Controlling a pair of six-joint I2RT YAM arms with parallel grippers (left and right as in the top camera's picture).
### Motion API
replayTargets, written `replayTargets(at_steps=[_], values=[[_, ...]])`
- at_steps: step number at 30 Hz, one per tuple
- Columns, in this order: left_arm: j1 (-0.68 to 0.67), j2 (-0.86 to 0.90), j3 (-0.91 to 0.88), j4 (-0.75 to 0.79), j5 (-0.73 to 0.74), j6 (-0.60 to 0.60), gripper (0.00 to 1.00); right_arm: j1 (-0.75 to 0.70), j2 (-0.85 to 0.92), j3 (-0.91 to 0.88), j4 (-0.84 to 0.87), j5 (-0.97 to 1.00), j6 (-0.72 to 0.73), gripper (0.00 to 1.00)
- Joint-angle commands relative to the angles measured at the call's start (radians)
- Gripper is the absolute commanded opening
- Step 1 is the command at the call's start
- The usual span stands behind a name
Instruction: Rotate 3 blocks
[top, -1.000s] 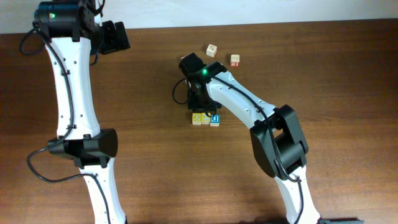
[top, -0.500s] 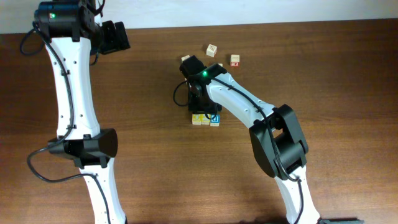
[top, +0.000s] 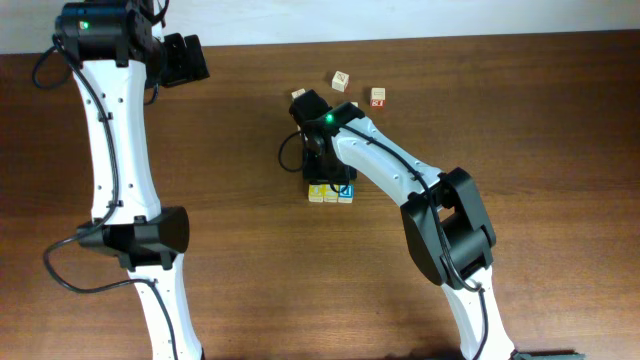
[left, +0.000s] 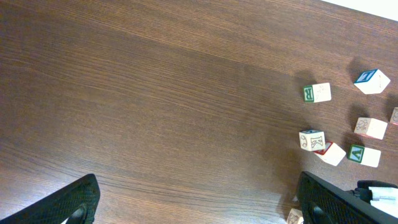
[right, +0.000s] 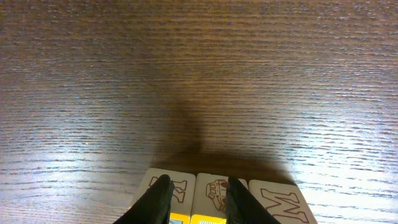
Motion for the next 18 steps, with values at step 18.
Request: replayTargets(at_steps=[18], values=[[-0.002, -0.031, 0.016, -0.001, 0.000, 0.016, 0.99, -0.186, -0.012, 0.535, -0.406, -0.167, -0.161, 0.34]])
